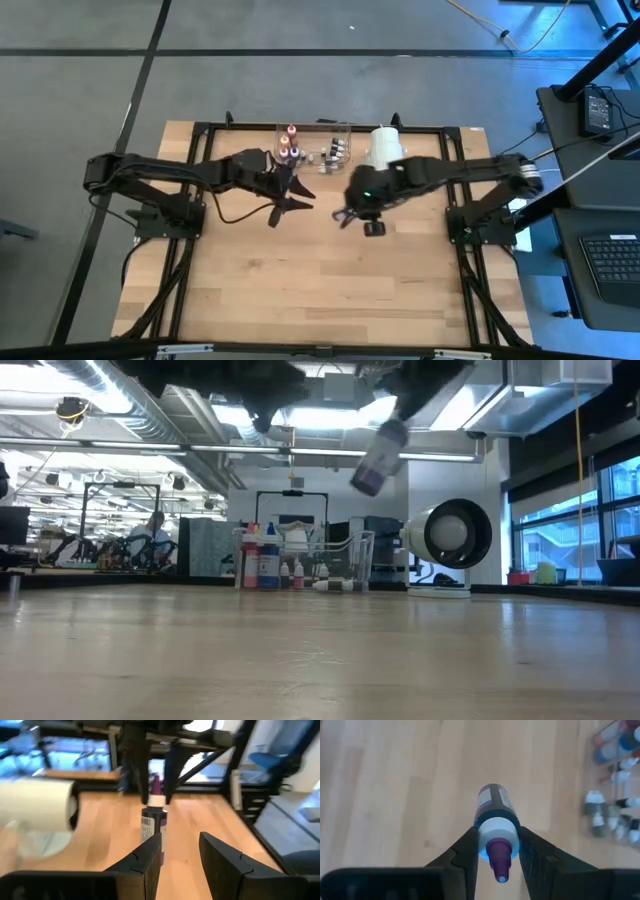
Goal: Pick & Place food coloring
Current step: Put the purple food coloring bottle into the transparent bin
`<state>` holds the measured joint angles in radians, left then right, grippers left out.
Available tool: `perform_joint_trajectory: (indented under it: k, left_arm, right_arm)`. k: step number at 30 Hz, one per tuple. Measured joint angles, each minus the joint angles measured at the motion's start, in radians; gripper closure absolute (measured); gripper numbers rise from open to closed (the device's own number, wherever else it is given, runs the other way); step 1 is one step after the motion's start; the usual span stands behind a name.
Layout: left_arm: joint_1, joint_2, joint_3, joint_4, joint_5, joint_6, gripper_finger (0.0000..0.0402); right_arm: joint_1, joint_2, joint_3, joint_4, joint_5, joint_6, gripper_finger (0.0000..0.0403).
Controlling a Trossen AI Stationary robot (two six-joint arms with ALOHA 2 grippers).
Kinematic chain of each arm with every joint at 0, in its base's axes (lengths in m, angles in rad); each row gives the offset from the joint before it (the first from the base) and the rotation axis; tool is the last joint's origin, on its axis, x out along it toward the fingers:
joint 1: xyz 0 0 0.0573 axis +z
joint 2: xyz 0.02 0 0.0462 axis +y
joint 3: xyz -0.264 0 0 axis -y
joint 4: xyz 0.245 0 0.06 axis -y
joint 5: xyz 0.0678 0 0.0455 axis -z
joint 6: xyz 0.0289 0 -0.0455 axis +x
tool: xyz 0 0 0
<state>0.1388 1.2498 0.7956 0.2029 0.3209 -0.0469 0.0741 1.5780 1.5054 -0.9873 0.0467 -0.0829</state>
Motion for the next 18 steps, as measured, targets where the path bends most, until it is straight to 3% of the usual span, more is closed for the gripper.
perform_joint_trajectory:
  k: [6, 10, 18]
  left_arm:
    - [0.0, -0.038, 0.0, -0.141, -0.249, -0.037, 0.0274]
    - [0.0, -0.045, 0.0, -0.209, -0.419, -0.053, 0.0274]
    - [0.0, -0.045, 0.0, -0.273, -0.465, -0.072, 0.0274]
  right_arm:
    - [-0.033, 0.236, 0.234, -0.117, 0.0, -0.113, 0.0285]
    - [-0.035, 0.389, 0.364, -0.203, -0.078, -0.189, 0.0285]
    - [-0.035, 0.57, 0.477, -0.245, -0.101, -0.243, 0.0285]
